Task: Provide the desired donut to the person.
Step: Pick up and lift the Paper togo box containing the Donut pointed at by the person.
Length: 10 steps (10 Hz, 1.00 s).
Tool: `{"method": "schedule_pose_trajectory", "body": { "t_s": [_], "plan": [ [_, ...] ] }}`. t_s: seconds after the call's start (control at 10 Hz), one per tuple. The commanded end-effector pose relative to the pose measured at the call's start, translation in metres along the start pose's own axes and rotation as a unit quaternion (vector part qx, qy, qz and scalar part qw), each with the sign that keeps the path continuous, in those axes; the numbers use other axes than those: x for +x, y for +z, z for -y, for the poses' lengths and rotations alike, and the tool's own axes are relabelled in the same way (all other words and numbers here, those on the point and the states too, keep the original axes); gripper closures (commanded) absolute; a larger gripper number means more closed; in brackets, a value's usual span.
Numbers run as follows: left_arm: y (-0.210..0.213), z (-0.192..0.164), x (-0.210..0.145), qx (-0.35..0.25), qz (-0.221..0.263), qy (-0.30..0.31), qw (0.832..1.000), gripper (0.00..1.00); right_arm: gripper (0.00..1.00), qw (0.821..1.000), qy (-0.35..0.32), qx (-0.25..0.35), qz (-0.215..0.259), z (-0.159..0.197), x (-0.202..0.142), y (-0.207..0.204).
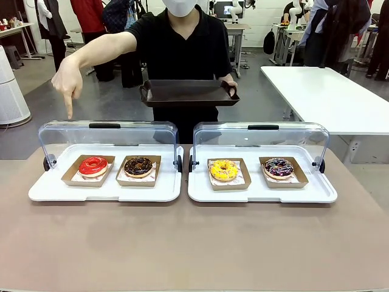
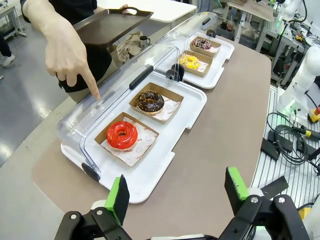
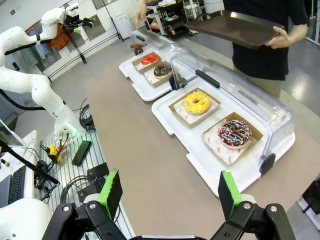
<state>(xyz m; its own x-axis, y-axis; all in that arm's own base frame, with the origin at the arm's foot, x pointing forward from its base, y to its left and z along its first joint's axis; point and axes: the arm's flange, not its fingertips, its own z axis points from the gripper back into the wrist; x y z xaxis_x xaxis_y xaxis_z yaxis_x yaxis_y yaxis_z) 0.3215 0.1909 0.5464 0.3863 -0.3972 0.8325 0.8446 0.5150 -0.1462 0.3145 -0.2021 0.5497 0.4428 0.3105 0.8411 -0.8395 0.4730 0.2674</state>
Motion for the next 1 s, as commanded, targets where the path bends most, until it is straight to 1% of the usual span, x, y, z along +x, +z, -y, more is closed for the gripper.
{"method": "schedule_pose_trajectory", "body": {
  "t_s": [0.0, 0.1, 0.2, 0.3, 0.4, 0.5, 0.6, 0.7, 0.8, 0.9],
  "plan": [
    [0.002, -0.003, 0.001, -0.003, 0.011, -0.01, 1.0, 0.0, 0.0, 1.0, 0.006, 0.004, 0.011, 0.003, 0.001, 0.0],
    [0.002, -0.003, 0.001, -0.003, 0.011, -0.01, 1.0, 0.0, 0.0, 1.0, 0.006, 0.004, 0.011, 0.003, 0.001, 0.0],
    [0.0, 0.0, 0.0, 0.0, 0.0, 0.0, 1.0, 0.0, 0.0, 1.0, 0.006, 0.004, 0.011, 0.003, 0.001, 0.0],
    [0.001, 0.003, 0.008, 0.017, 0.0, 0.021, 1.0, 0.0, 0.0, 1.0, 0.006, 0.004, 0.011, 0.003, 0.001, 0.0],
    [-0.005, 0.01, 0.016, -0.012, -0.047, -0.082, 0.995, 0.0, 0.0, 1.0, 0.006, 0.004, 0.011, 0.003, 0.001, 0.0],
    [-0.021, 0.016, 0.026, -0.007, -0.125, -0.134, 0.983, 0.0, 0.0, 1.0, 0.006, 0.004, 0.011, 0.003, 0.001, 0.0],
    [-0.044, 0.02, 0.034, -0.016, -0.194, -0.185, 0.963, 0.0, 0.0, 1.0, 0.006, 0.004, 0.011, 0.003, 0.001, 0.0],
    [-0.07, 0.022, 0.041, -0.015, -0.255, -0.218, 0.942, 0.0, 0.0, 1.0, 0.006, 0.004, 0.011, 0.003, 0.001, 0.0],
    [-0.102, 0.021, 0.042, -0.048, -0.324, -0.244, 0.913, 0.0, 0.0, 1.0, 0.006, 0.004, 0.011, 0.003, 0.001, 0.0],
    [-0.132, 0.018, 0.038, -0.058, -0.376, -0.262, 0.887, 0.0, 0.0, 1.0, 0.006, 0.004, 0.011, 0.003, 0.001, 0.0]
  ]
}}
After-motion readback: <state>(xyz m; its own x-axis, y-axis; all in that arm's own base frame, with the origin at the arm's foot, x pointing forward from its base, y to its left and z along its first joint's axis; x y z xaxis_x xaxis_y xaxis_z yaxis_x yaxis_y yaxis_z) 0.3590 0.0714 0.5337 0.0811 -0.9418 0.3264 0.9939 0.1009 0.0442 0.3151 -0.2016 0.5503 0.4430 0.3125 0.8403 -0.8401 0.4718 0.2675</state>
